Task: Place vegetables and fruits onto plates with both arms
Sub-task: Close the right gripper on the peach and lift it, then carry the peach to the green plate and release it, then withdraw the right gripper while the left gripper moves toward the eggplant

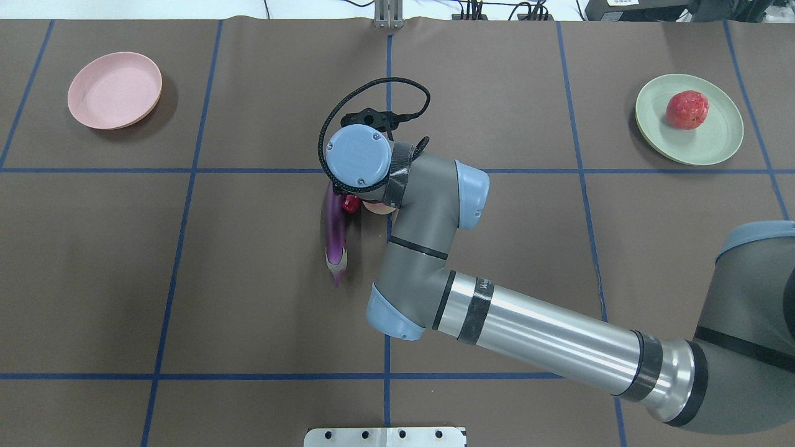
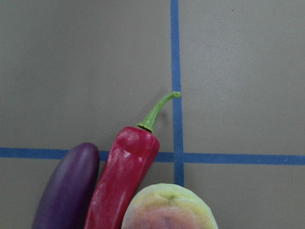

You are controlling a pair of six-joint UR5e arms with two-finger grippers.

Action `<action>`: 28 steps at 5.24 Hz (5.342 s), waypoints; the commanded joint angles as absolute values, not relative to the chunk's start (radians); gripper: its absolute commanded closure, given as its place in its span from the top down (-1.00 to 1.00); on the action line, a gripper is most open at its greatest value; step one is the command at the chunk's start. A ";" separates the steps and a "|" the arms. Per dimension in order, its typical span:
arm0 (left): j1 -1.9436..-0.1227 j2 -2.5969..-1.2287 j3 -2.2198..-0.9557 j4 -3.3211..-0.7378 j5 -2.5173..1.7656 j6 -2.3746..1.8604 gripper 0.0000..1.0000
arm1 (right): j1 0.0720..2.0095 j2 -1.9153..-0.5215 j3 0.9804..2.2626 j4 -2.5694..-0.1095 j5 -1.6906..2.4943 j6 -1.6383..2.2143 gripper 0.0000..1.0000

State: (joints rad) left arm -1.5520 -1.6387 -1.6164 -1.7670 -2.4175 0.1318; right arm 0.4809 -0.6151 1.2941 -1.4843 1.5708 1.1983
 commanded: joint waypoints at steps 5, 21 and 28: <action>-1.551 -1.640 -1.615 -1.770 -2.416 0.132 1.00 | 0.613 -0.626 1.318 -1.477 1.627 1.023 -1.00; -1.392 -1.733 -1.626 -1.852 -2.399 -0.163 1.00 | 1.534 -1.515 1.709 -1.601 2.340 0.038 1.00; -0.614 -2.121 -1.623 -1.824 -2.021 -1.141 1.00 | 1.548 -1.594 1.804 -1.649 2.306 0.015 1.00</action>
State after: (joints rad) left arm -0.6924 -2.0936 -1.6247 -1.8374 -2.0522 -1.0686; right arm 1.5478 -1.5939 1.8040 -1.6483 2.3037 0.0140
